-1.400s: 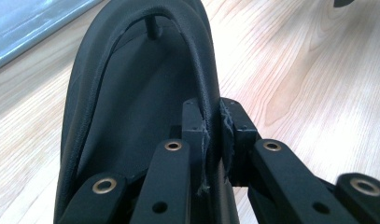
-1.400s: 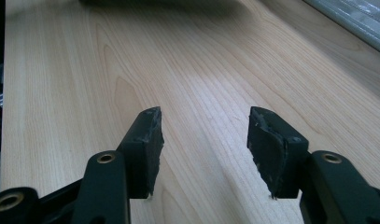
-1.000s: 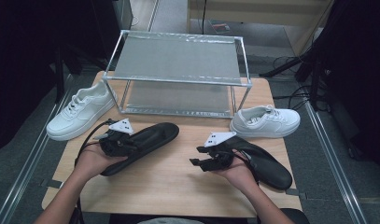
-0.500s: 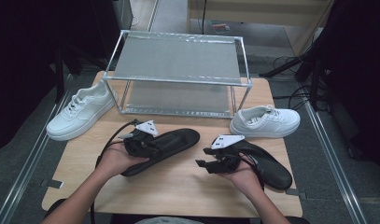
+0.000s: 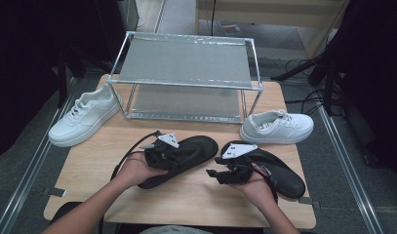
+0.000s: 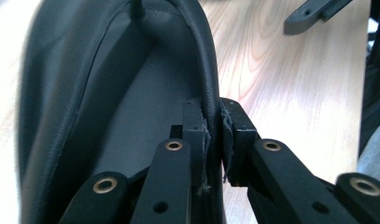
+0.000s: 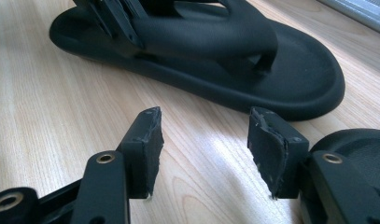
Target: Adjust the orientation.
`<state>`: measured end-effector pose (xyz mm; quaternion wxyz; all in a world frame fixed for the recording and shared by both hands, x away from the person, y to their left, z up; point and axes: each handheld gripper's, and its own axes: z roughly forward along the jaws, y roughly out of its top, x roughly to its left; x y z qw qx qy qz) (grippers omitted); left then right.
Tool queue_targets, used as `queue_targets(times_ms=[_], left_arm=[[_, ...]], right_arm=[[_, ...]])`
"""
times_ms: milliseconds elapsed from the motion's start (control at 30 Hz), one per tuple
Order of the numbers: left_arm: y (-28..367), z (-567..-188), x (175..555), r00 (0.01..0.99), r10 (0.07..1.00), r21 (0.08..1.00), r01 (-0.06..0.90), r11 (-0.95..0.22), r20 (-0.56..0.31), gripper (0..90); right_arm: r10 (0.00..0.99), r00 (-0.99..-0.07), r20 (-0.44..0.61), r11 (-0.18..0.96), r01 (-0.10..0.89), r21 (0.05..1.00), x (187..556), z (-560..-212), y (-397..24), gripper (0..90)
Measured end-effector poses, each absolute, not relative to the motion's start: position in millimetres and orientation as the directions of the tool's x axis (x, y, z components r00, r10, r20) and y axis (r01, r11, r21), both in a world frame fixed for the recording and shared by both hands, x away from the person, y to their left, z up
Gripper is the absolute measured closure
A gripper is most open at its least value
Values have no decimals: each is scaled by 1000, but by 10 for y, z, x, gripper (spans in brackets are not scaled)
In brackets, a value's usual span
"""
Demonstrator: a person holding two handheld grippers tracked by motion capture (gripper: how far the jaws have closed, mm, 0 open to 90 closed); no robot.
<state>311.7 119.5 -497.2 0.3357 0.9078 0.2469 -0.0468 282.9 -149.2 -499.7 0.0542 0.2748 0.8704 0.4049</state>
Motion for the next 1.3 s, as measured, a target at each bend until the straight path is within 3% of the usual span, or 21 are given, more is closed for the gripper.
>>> queue_targets(times_ms=[133, 333, 600, 767, 867, 1033, 1233, 1300], left_arm=[[1164, -5035, 3128, 870, 414, 583, 488, -649, -267, 807], [1199, -5039, 3147, 872, 417, 583, 484, -653, -257, 703], [1516, -4852, 3078, 869, 429, 623, 481, -616, -247, 644], [1743, -4816, 3137, 847, 468, 625, 512, -590, -252, 695], [1862, -4842, 3192, 830, 487, 628, 536, -565, -272, 812], [1963, -4920, 3290, 807, 528, 596, 567, -568, -265, 898], [2124, -4990, 3376, 773, 580, 587, 601, -543, -256, 899], [2161, -5025, 3403, 766, 587, 587, 610, -532, -265, 899]], right_arm=[[523, -843, 127, 520, 434, 736, 2825, -5004, -1485, 462], [526, -839, 139, 513, 443, 735, 2830, -5019, -1461, 463], [536, -833, 140, 492, 443, 750, 2856, -5033, -1417, 467], [539, -829, 145, 473, 441, 763, 2852, -5026, -1395, 486], [548, -824, 142, 443, 430, 787, 2827, -5014, -1337, 491], [533, -827, 179, 419, 442, 793, 2800, -5037, -1219, 625], [490, -838, 242, 411, 466, 783, 2751, -5039, -1045, 879], [482, -843, 237, 425, 462, 778, 2735, -5046, -980, 900]])
